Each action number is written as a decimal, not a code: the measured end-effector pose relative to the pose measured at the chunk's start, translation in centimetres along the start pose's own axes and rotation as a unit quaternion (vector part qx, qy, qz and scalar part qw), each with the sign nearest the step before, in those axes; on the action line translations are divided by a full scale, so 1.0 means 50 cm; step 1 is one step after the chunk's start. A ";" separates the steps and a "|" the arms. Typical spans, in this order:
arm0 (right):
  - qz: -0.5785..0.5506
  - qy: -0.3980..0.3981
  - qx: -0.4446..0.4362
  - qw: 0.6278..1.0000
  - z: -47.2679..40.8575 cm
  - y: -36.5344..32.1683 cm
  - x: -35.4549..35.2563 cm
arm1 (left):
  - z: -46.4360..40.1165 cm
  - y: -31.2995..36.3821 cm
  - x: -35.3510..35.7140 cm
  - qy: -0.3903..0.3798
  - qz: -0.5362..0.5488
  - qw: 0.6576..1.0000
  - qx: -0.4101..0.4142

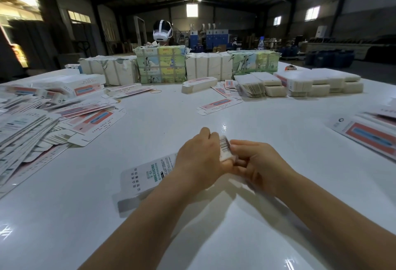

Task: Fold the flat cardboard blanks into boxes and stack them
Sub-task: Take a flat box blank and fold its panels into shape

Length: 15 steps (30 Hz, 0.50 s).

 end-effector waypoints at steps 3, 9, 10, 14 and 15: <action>0.026 0.024 -0.032 0.999 0.000 -0.010 -0.012 | 0.011 -0.001 0.007 0.017 -0.121 0.992 -0.004; 0.065 0.045 -0.082 0.994 0.017 -0.020 -0.008 | 0.018 -0.002 0.018 0.005 -0.138 0.990 0.016; 0.049 0.050 -0.074 0.995 0.017 -0.022 -0.008 | 0.018 -0.001 0.013 0.015 -0.135 0.991 0.022; -0.009 0.046 -0.022 0.999 0.009 -0.020 -0.010 | 0.020 0.005 -0.009 0.059 -0.117 0.990 0.045; -0.017 0.045 -0.015 0.999 0.008 -0.020 -0.011 | 0.024 0.010 -0.016 0.089 -0.115 0.988 0.057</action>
Point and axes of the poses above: each hand's wrist, its own z-axis away from the middle knuckle, its own x-axis out of the palm, y = z × x, the point moved 4 cm from there along -z, towards the middle knuckle, and after that the axes turned 3 degrees about x, right-handed, at the moved point
